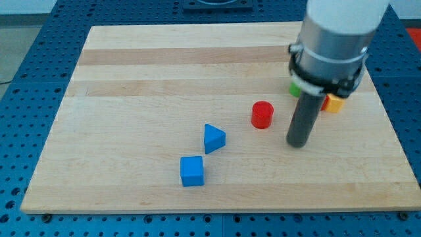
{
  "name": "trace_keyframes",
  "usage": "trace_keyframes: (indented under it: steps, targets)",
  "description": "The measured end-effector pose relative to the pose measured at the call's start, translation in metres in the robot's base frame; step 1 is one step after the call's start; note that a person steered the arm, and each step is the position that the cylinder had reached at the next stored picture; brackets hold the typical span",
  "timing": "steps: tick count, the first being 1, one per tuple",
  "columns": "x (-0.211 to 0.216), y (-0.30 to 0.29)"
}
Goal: Push the red circle into the group of blocks
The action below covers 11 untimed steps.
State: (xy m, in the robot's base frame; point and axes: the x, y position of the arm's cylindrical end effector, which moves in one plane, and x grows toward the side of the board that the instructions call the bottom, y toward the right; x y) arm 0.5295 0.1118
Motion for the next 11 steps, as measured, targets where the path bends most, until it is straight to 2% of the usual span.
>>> trace_keyframes:
  steps: [1,2,3,4,5,6,7,9,10,11]
  targets:
    - [-0.005,-0.056]
    - [-0.032,-0.076]
    - [-0.063,-0.079]
    - [-0.068,-0.047]
    - [-0.067,-0.058]
    - [-0.042,-0.07]
    - [-0.042,-0.041]
    - [-0.07,0.019]
    - [-0.066,0.009]
    - [-0.016,0.0]
